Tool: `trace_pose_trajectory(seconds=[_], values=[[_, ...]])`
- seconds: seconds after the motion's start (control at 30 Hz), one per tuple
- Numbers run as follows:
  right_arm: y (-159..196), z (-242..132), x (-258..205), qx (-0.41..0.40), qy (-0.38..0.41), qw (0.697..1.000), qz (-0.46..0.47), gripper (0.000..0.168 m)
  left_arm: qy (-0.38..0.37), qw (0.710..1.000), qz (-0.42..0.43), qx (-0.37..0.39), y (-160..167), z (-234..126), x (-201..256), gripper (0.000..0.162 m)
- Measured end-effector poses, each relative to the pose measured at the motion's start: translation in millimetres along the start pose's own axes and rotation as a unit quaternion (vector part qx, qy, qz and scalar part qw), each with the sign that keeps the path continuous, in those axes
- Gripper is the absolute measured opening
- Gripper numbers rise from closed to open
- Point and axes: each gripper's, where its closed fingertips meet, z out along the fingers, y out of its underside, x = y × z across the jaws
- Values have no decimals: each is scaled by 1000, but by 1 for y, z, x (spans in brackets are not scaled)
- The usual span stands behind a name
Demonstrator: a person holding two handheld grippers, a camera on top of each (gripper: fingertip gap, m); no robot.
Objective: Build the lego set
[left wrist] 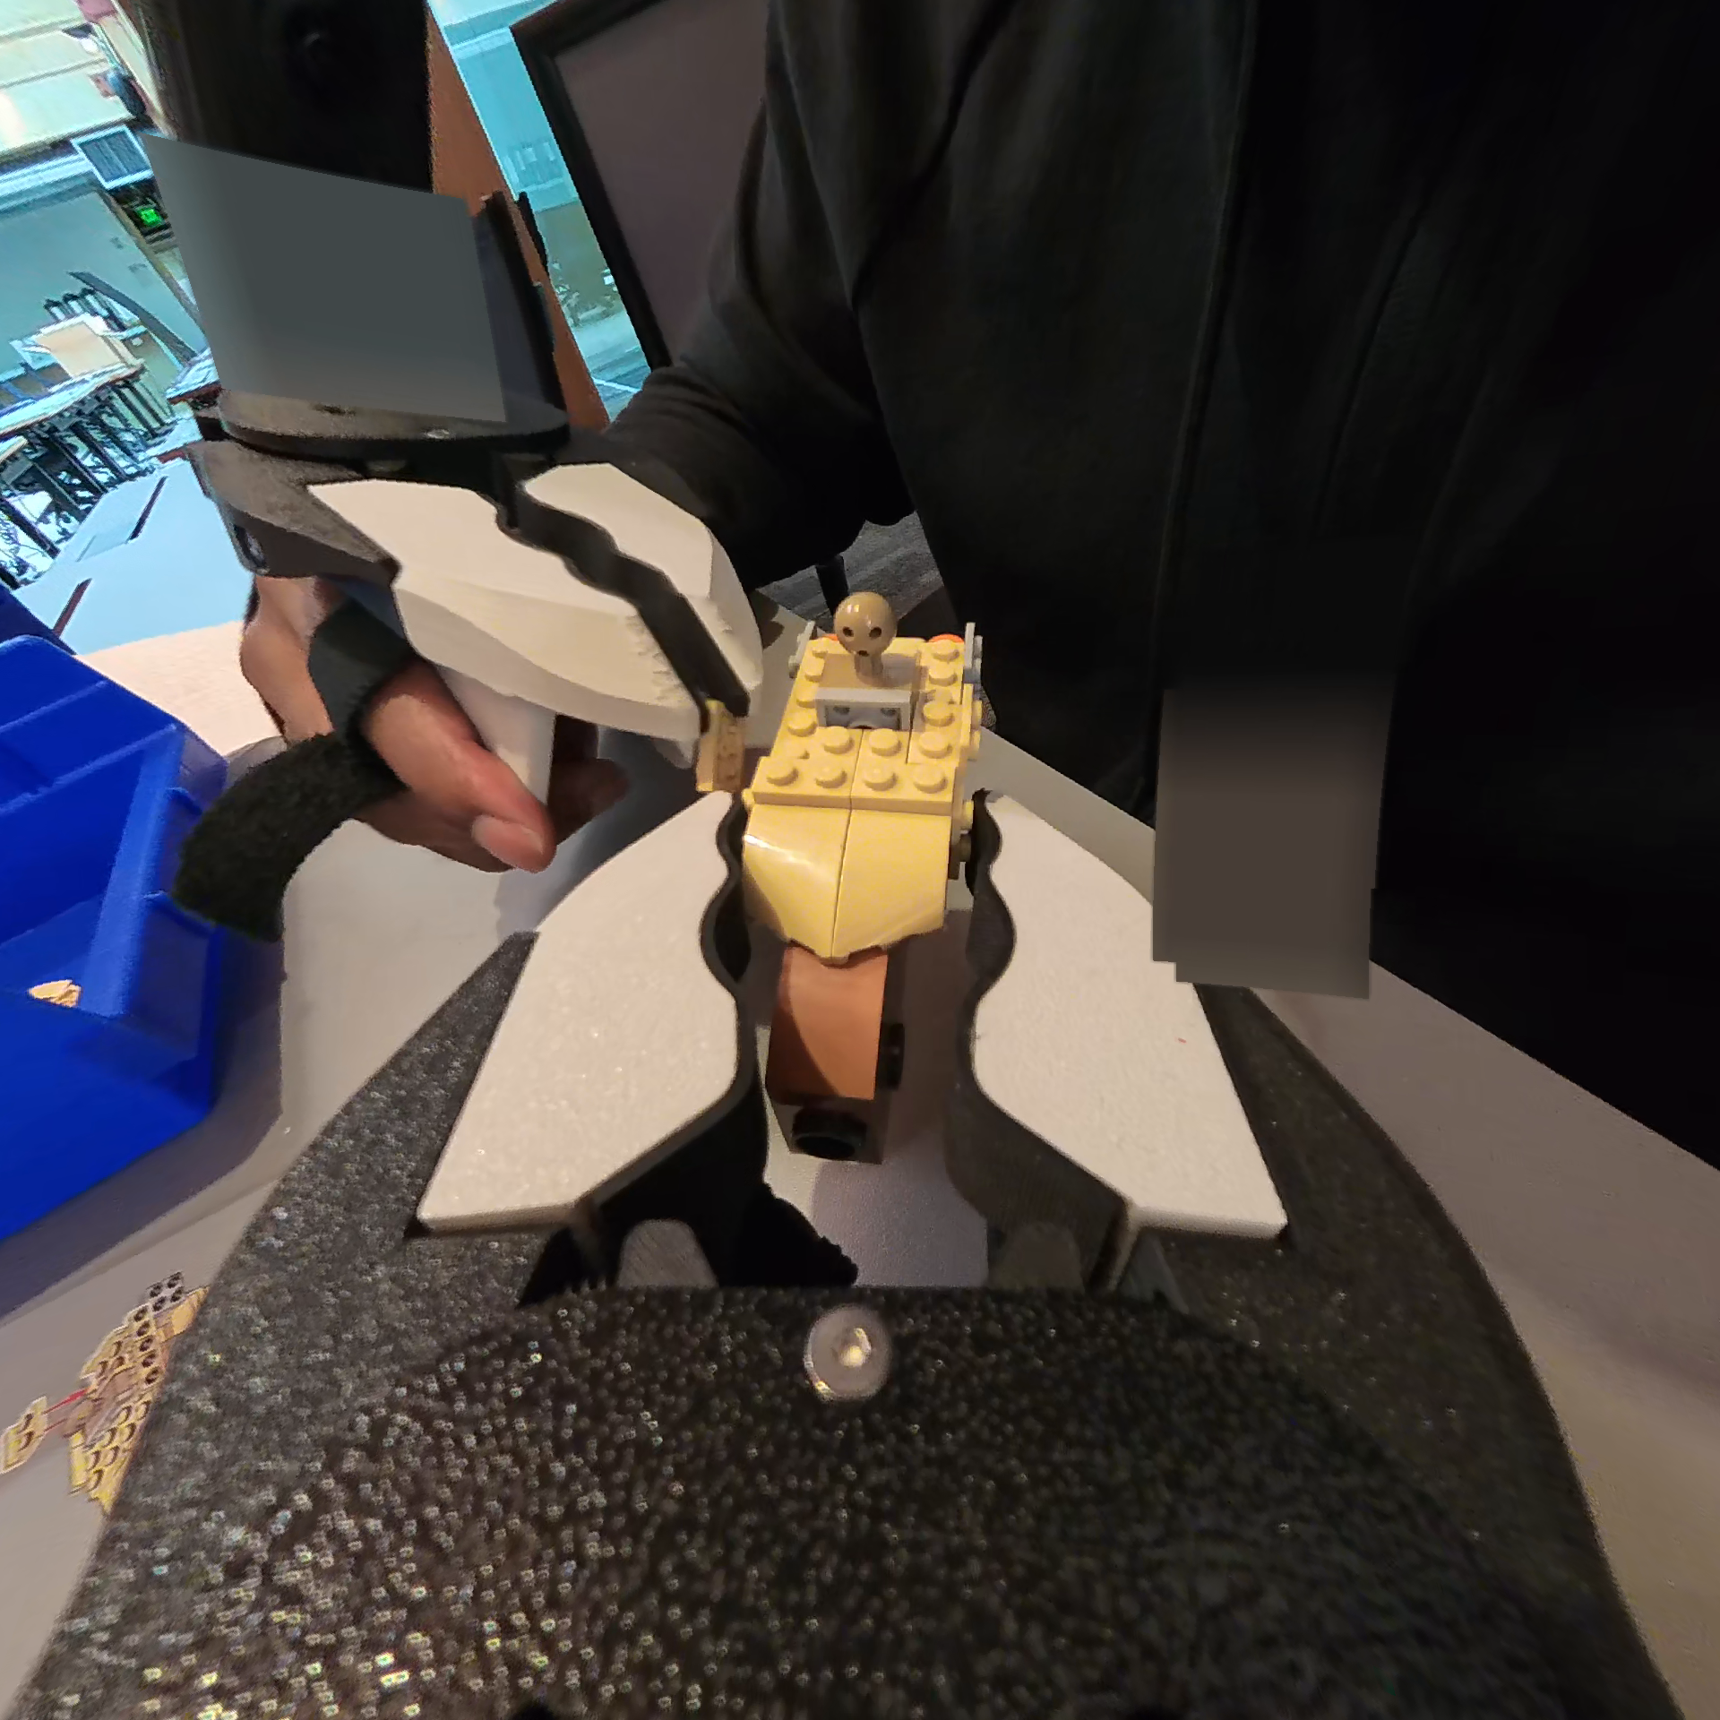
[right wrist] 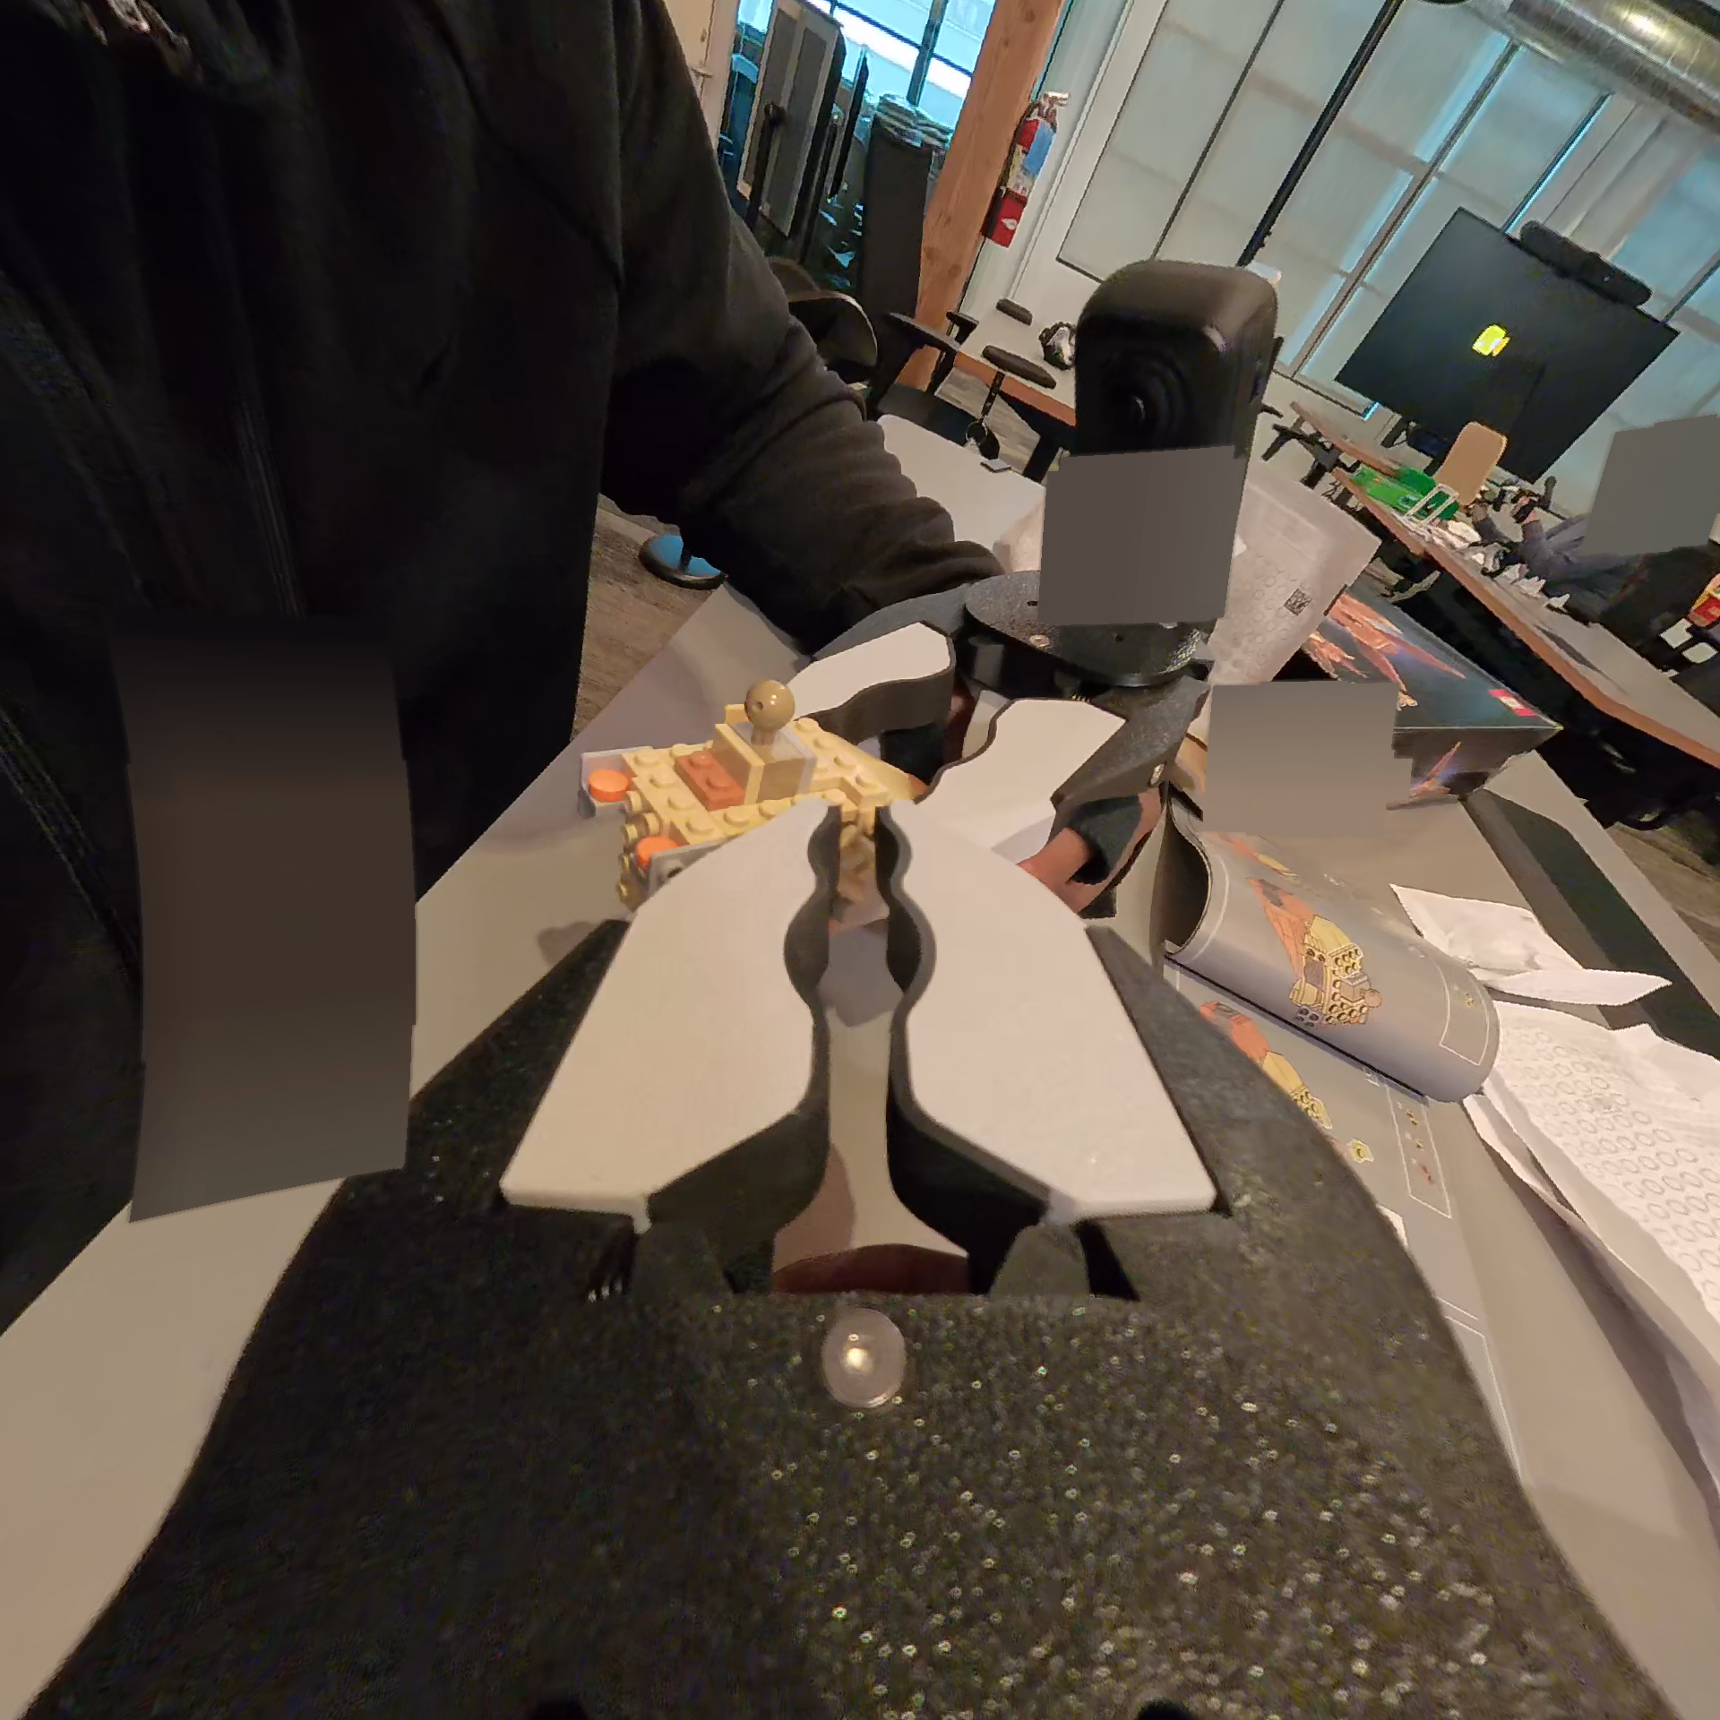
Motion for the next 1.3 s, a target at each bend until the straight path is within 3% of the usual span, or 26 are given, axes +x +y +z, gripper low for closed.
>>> trace_pose_trajectory(seconds=[0.4,0.67,0.87,1.03,1.3], values=[[19,4,10,-62,32,998,12,1,-16,1000,15,-13,4,-5,-2,44],[42,1,13,-104,28,994,17,0,-29,997,15,-73,21,-8,-5,44],[71,-28,31,-197,57,979,11,0,-37,988,-2,-150,48,-22,-6,44],[71,-67,45,-195,89,975,52,0,-41,983,-4,-181,58,-23,-5,44],[77,-99,-39,-223,9,959,176,9,-28,979,-29,-200,63,-20,-1,44]])
